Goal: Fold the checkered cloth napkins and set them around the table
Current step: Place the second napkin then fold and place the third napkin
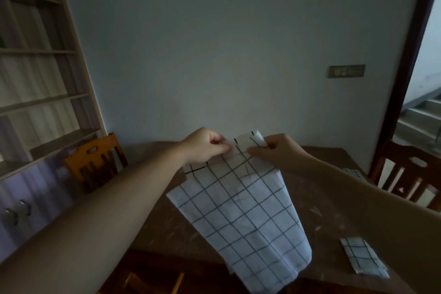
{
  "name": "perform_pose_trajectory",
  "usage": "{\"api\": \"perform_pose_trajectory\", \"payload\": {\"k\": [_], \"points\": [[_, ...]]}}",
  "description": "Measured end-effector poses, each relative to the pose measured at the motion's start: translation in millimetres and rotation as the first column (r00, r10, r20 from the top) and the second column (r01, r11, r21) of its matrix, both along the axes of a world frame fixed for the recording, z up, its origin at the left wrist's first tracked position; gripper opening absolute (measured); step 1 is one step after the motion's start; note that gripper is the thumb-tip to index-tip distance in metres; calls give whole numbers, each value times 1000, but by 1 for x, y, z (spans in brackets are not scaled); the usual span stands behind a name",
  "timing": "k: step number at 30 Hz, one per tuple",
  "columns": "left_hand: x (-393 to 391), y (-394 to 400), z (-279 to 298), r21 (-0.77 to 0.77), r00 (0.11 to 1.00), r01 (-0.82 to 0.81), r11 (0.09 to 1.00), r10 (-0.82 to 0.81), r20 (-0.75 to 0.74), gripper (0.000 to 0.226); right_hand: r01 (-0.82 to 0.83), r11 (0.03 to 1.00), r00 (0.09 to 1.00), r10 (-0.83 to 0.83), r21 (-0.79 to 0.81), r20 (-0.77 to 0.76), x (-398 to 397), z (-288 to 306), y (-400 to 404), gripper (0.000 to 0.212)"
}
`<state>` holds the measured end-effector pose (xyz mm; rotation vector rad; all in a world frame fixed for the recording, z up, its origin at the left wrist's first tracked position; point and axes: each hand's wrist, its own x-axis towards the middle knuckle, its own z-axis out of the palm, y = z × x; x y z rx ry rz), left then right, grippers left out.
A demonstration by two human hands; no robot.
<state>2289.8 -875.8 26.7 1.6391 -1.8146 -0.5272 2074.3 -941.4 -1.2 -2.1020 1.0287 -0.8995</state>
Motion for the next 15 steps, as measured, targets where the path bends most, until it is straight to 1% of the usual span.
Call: {"api": "perform_pose_trajectory", "payload": {"k": [2,3,5,6,8,9,10,12,14,15], "points": [[-3,7,4,40,996,46,998,-43,-73,35,22,1000,1000,-22,-3,11,-7,1,0,36],[-2,9,4,62,994,83,995,-78,-70,35,31,999,999,-32,8,20,-11,0,-2,38],[-1,8,3,67,994,98,993,-101,38,24,55,998,998,-55,25,38,-20,0,-4,40],[-1,7,3,52,994,68,996,-72,82,26,75,997,997,-76,21,31,-24,1,-4,41],[-3,4,4,26,995,7,1000,-10,95,32,82,997,996,-83,10,20,-31,3,-6,49],[-3,3,4,9,996,-8,1000,7,83,32,74,997,997,-74,8,33,-34,4,-6,52],[-4,4,6,-8,997,-14,1000,15,70,30,72,997,996,-71,-11,52,-38,6,-5,51],[-4,8,8,-51,999,-27,998,28,17,24,72,995,992,-65,-71,105,-45,10,-1,43],[-1,9,8,-72,997,-52,996,48,-52,37,97,992,977,-80,-76,196,-52,11,-2,43],[2,10,6,-55,994,-53,997,48,-101,36,95,994,970,-78,-61,231,-56,12,-3,44]]}}
